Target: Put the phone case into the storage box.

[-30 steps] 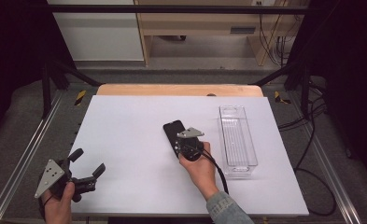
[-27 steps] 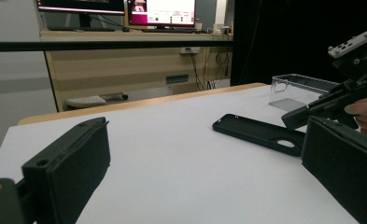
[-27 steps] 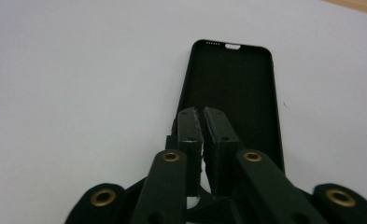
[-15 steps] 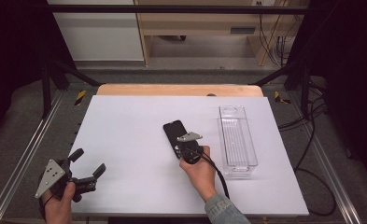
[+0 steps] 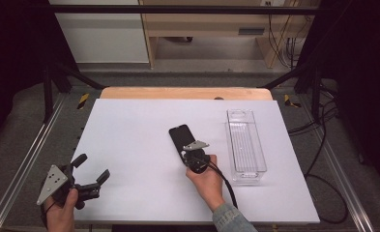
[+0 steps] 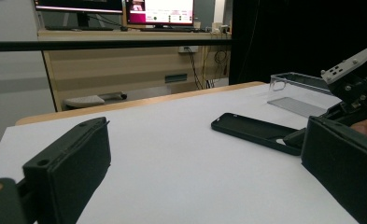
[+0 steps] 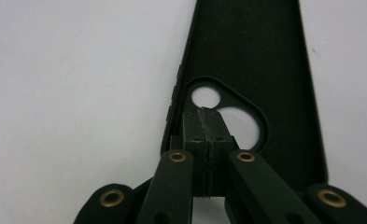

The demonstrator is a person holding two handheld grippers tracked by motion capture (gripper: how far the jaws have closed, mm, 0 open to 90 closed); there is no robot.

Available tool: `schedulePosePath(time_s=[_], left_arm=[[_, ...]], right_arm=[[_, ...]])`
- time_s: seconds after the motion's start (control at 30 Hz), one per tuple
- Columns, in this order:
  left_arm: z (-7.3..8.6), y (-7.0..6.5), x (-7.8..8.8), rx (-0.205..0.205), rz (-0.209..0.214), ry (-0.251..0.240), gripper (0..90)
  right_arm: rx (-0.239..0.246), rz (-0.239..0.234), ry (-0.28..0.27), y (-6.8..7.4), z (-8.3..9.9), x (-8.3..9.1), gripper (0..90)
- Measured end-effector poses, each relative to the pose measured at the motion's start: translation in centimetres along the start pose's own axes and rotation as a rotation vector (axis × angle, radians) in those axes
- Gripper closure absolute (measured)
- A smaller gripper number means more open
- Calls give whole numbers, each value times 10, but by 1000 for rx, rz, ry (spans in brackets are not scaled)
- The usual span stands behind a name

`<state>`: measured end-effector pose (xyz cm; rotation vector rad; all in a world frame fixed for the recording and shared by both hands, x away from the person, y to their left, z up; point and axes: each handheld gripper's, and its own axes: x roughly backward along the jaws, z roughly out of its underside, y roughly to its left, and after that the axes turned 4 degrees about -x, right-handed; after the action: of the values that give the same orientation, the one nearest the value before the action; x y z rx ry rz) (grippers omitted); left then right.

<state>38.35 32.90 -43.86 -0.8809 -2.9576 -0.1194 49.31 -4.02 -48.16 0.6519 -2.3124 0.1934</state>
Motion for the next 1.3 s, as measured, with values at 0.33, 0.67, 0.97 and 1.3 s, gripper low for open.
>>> schedulePosePath(time_s=[0.33,0.67,0.97,1.3], left_arm=[[0,0,0,-2,3,3,16],[0,0,0,0,1,4,16],[0,-1,-1,-3,3,10,16],[1,-1,-2,-4,3,14,16]], right_arm=[[22,-16,-15,4,9,7,900],[35,-37,-12,6,16,15,900],[52,-67,-2,10,24,24,900],[77,-105,4,20,40,40,900]])
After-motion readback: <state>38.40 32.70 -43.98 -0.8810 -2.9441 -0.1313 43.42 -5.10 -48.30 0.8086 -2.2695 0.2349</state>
